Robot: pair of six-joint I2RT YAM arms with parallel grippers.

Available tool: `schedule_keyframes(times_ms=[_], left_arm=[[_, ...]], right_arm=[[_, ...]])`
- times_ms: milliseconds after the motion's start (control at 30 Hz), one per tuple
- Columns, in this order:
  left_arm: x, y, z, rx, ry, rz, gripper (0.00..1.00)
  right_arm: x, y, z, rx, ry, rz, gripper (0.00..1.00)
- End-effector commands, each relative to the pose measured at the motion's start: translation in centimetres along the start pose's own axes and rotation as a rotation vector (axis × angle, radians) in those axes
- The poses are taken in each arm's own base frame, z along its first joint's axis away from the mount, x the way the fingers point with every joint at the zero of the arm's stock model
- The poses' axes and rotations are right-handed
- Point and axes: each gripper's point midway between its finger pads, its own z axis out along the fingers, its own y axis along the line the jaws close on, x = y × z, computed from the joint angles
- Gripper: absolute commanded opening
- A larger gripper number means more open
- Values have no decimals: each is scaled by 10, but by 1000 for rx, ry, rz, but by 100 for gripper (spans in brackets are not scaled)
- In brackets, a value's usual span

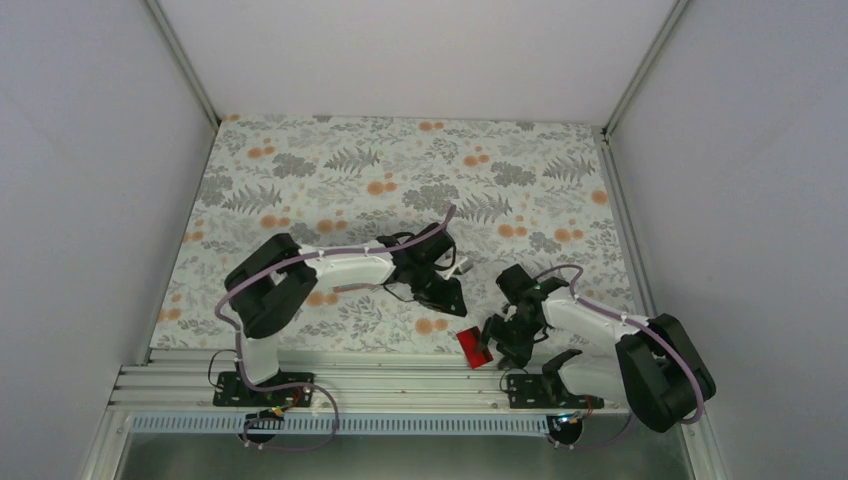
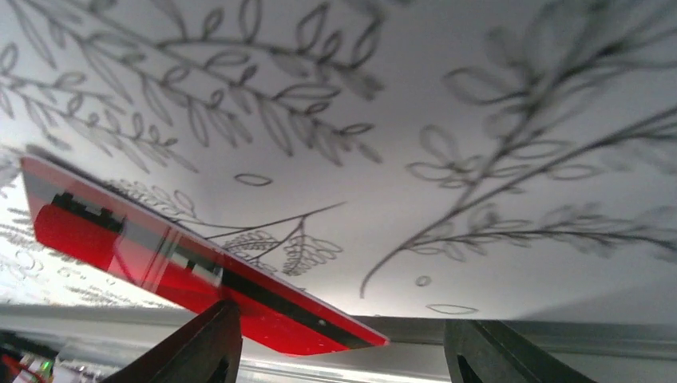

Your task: Put the credit cards into the card holder

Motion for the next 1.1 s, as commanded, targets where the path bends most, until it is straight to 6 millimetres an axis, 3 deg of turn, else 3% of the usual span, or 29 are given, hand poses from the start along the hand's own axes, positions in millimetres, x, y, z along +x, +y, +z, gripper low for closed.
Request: schedule_keyframes(times_ms=[0,433,633,900,967,1067], left_arm=[[9,-8,18,49,84,49,17],[54,32,52,-4,206,-46,16],[63,39,57,-16,226,-62,16],[61,38,54,-37,221,-57,16],[56,32,48,-44,199,-52,16],[43,24,29,-93,144,-60,16]], right_arm=[[5,5,12,-64,26,-34,64],[8,12,23,-191,36,-62,52],[6,19,20,-224,20,-83,32],[8,30,10,-264,17,-113,13],[9,34,5,-271,15,-124,6],[11,41,-3,-280,14,-145,4]])
